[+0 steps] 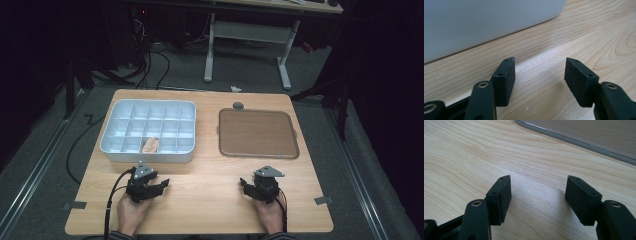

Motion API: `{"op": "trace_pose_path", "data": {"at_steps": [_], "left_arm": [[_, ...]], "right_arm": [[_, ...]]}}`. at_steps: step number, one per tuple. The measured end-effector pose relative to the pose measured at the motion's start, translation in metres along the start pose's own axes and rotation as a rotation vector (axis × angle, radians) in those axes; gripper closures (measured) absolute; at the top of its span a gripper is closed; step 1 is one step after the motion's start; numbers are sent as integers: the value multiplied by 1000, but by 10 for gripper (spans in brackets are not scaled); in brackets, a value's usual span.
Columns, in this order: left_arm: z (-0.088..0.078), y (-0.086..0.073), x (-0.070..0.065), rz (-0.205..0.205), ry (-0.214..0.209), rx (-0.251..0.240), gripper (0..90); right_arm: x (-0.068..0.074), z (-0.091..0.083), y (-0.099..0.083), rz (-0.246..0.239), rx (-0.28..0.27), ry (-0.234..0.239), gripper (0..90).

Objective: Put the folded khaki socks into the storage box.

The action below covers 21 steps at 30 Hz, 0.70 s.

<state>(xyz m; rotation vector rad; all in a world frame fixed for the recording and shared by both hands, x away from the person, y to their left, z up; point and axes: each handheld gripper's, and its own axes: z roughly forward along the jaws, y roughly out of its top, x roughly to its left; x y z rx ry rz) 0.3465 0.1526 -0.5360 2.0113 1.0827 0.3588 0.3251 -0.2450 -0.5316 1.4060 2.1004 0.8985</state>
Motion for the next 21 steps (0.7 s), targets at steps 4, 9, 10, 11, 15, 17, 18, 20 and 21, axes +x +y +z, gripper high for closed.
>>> {"op": "trace_pose_path", "data": {"at_steps": [4,9,10,11,15,17,18,20,21], "left_arm": [[1,0,-3,16,11,6,411],[1,0,-3,17,3,7,379],[1,0,-3,20,0,7,372],[1,0,-3,20,0,7,369],[1,0,-2,20,-10,8,352],[1,0,-2,25,-13,10,342],[1,1,-3,30,-11,11,338],[1,1,-3,33,-11,14,327],[1,0,-3,34,-13,14,323]], "right_arm": [[0,0,0,1,0,-1,377],[0,0,0,1,1,-1,377],[0,0,0,1,1,-1,377],[0,0,0,0,0,-1,377],[0,0,0,0,1,-1,377],[0,0,0,0,1,-2,377],[0,0,0,0,1,-2,377],[0,0,0,0,1,-2,377],[0,0,0,0,1,-2,377]]}}
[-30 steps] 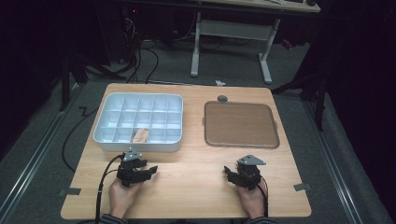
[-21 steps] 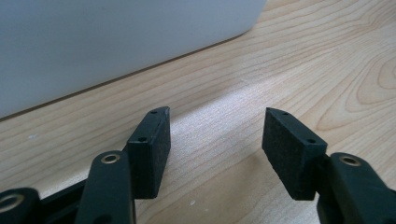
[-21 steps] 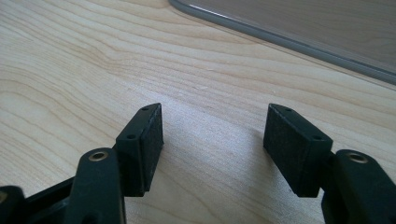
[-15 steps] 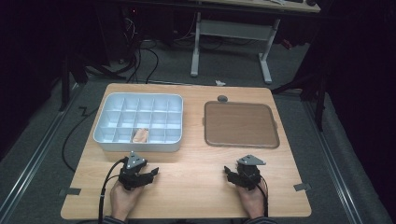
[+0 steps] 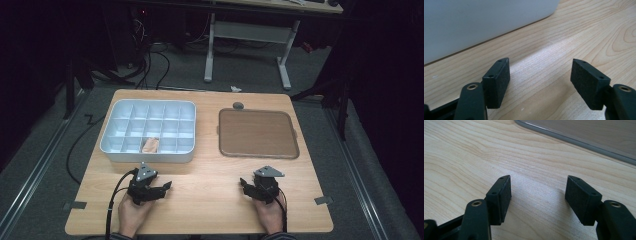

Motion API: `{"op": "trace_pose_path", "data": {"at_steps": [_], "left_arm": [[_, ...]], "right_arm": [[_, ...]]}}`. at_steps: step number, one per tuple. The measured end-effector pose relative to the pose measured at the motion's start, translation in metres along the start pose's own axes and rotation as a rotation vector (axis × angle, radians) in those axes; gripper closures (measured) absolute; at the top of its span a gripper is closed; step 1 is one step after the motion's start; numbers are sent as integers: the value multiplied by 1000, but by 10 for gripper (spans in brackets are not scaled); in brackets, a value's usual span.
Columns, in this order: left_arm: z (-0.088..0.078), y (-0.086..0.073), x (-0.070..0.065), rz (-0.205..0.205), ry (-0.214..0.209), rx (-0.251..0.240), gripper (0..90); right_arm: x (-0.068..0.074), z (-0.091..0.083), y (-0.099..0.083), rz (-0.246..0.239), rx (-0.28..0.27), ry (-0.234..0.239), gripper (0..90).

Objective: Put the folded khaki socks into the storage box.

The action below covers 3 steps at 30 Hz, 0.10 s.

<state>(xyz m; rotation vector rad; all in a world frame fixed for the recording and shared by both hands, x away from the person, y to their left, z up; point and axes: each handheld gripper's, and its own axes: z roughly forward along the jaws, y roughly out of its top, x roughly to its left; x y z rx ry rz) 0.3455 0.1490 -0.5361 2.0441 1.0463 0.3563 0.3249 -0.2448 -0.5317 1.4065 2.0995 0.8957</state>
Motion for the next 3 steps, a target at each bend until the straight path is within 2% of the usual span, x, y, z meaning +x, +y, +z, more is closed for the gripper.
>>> {"op": "trace_pose_path", "data": {"at_steps": [3], "left_arm": [[0,0,-1,6,0,2,310]], "right_arm": [[0,0,0,1,0,1,377]]}}
